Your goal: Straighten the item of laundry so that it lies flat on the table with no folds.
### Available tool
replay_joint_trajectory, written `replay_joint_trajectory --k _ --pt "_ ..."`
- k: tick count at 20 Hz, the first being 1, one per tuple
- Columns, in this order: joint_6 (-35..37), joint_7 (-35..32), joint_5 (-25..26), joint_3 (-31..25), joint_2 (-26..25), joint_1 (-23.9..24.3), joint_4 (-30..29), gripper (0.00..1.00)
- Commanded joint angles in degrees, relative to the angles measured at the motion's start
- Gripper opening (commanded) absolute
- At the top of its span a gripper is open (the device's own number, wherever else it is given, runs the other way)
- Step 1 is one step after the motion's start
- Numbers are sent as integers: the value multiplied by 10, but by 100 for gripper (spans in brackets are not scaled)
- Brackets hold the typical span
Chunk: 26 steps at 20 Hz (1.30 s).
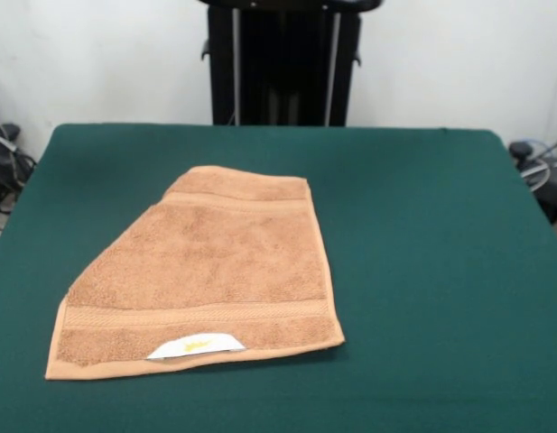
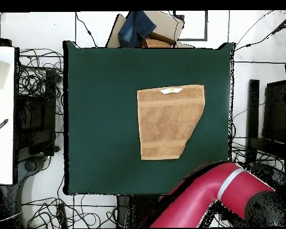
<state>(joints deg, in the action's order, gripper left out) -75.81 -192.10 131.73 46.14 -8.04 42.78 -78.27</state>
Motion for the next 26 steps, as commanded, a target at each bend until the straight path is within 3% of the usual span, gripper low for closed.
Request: replay_joint_trajectory --k 1,26 --pt "-47 -22 11 -126 -58 -7 73 0" --pt "2 -11 -11 -170 -151 32 171 0"
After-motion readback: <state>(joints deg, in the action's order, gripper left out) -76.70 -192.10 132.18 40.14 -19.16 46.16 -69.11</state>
